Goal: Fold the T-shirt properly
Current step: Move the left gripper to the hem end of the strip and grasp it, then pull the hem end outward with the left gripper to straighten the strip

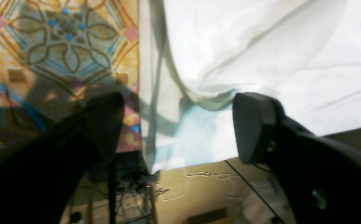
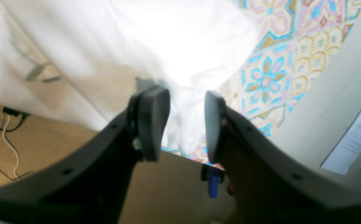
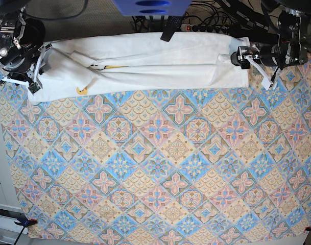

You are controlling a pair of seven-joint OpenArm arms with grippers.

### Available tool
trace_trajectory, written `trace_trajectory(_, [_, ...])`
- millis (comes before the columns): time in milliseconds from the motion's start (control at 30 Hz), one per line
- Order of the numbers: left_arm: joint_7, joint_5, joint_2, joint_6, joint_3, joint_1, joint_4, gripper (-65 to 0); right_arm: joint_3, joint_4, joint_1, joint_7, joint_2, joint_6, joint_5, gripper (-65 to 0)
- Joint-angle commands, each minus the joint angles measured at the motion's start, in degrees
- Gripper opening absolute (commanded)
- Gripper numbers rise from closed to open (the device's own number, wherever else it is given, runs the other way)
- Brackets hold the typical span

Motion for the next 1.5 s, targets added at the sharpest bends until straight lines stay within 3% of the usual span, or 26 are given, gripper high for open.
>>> trace_trajectory(0, [-1.1,2.4,0.1,0.7,0.1,0.3,-1.1,-7.4,0.5,1.0,0.0,0.4,1.0,-0.3,0.0,-43.3])
trace_trajectory(333, [-1.1,2.0,4.2,0.7,2.9,-1.0,-1.2,-8.7,0.5,1.0,0.0,0.4,1.0,-0.3,0.0,-43.3])
trace_trajectory(533, [-1.1,1.9,5.5,0.7,6.9,-2.3,-1.2,-24.1,0.5,1.0,0.0,0.4,1.0,-0.3,0.0,-43.3])
trace_trajectory(733, [-1.1,1.9,6.6,0.7,6.7,-2.4,-1.2,-48.6,0.5,1.0,0.0,0.4,1.0,-0.3,0.0,-43.3])
trace_trajectory(1000, [-1.2,1.9,6.6,0.7,6.1,-2.6,0.5,-49.6,0.5,1.0,0.0,0.4,1.0,-0.3,0.0,-43.3])
trace_trajectory(1100, [-1.2,1.9,6.6,0.7,3.0,-2.6,2.7,-49.9,0.5,1.0,0.0,0.4,1.0,-0.3,0.0,-43.3])
trace_trajectory(1300, [-1.2,1.9,6.6,0.7,-0.5,-5.2,3.1,-65.0,0.3,1.0,0.0,0.4,1.0,-0.3,0.0,-43.3])
trace_trajectory(1467, [-1.1,1.9,6.6,0.7,-6.3,-5.2,3.1,-65.0,0.5,1.0,0.0,0.4,1.0,-0.3,0.0,-43.3])
